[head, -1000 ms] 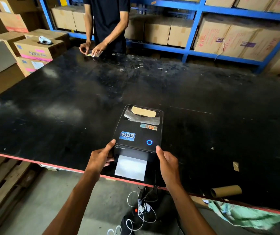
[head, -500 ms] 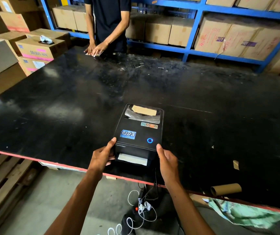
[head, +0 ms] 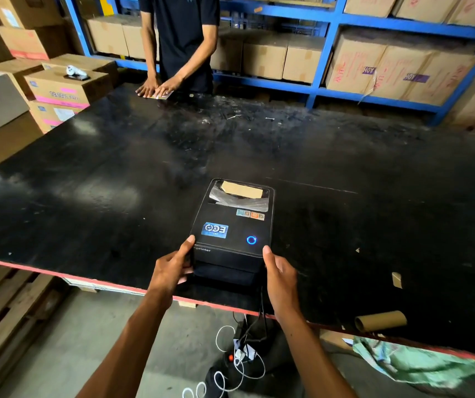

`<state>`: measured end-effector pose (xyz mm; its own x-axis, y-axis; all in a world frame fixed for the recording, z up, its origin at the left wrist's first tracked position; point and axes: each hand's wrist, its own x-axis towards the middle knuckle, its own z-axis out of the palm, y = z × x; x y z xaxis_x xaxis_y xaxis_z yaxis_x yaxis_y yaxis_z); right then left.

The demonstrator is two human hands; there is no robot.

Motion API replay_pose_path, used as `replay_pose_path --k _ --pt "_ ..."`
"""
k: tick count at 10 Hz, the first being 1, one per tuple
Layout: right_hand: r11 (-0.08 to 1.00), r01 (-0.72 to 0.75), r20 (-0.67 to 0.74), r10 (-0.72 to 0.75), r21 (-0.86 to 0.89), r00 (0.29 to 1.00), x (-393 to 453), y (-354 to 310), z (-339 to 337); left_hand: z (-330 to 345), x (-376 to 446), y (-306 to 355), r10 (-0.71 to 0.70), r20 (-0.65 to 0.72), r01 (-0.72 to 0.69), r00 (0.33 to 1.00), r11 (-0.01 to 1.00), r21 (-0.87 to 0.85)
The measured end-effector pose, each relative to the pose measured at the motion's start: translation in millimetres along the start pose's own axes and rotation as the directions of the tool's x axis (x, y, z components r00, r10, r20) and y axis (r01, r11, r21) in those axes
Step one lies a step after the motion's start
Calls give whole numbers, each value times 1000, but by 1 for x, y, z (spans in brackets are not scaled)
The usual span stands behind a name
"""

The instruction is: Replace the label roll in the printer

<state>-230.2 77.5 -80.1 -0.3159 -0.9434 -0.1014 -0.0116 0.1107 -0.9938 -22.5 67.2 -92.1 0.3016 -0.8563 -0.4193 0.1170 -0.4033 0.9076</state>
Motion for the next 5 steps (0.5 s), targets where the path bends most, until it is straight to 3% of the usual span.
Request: replay_pose_path --k 5 --pt "996 -92 -9 92 18 996 -9 16 -14 -11 -14 -5 45 0 -44 999 992 117"
